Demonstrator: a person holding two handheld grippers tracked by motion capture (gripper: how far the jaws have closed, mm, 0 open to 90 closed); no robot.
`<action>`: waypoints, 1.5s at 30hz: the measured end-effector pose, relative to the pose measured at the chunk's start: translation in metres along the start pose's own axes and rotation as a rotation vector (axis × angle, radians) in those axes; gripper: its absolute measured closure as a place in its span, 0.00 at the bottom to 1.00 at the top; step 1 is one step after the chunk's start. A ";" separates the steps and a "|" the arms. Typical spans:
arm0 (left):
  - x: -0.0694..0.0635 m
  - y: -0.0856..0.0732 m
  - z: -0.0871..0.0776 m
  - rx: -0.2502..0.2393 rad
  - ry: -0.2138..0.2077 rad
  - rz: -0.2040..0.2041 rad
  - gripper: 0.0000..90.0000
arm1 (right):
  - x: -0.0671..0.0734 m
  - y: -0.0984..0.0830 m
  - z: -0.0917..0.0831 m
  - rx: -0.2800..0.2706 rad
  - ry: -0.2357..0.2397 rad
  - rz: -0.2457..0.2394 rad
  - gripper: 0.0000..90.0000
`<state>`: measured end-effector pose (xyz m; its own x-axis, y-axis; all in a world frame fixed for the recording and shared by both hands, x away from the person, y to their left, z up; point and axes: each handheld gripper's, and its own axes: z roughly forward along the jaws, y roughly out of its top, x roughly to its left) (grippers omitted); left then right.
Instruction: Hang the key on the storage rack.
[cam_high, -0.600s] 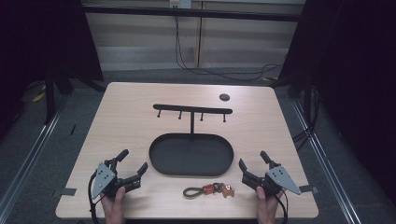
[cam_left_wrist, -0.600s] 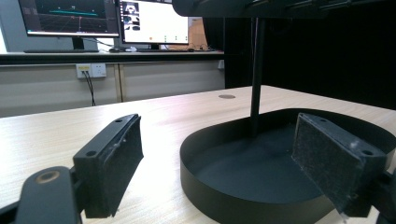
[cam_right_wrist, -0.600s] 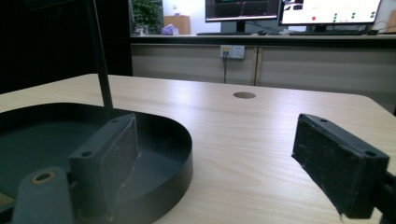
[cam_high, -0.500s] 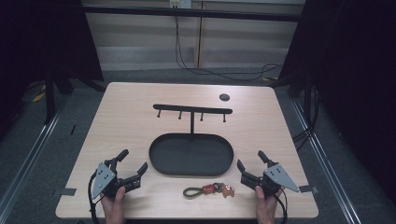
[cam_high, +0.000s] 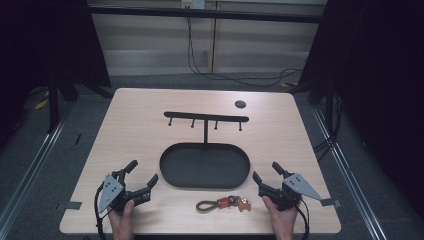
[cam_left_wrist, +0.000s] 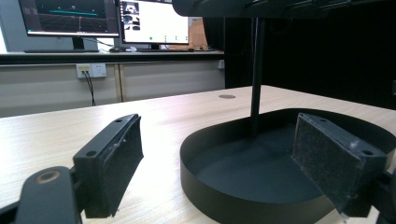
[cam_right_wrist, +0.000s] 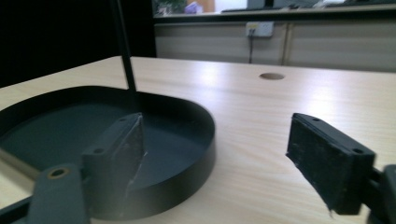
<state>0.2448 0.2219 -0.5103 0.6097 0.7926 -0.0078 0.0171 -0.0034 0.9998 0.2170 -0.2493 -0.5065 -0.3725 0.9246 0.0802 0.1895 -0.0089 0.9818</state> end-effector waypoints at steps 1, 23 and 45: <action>0.000 0.000 0.000 0.000 0.000 0.000 0.18 | 0.001 0.001 0.001 0.016 0.006 0.001 0.24; 0.000 0.000 0.000 0.004 0.005 0.000 0.18 | 0.035 0.033 0.020 0.202 0.221 -0.060 0.37; 0.000 0.000 0.000 0.001 0.002 -0.003 0.18 | 0.070 0.052 0.054 0.495 0.443 -0.142 0.57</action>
<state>0.2448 0.2218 -0.5103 0.6078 0.7940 -0.0104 0.0193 -0.0017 0.9998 0.2498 -0.1644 -0.4591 -0.7415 0.6596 0.1228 0.4654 0.3738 0.8023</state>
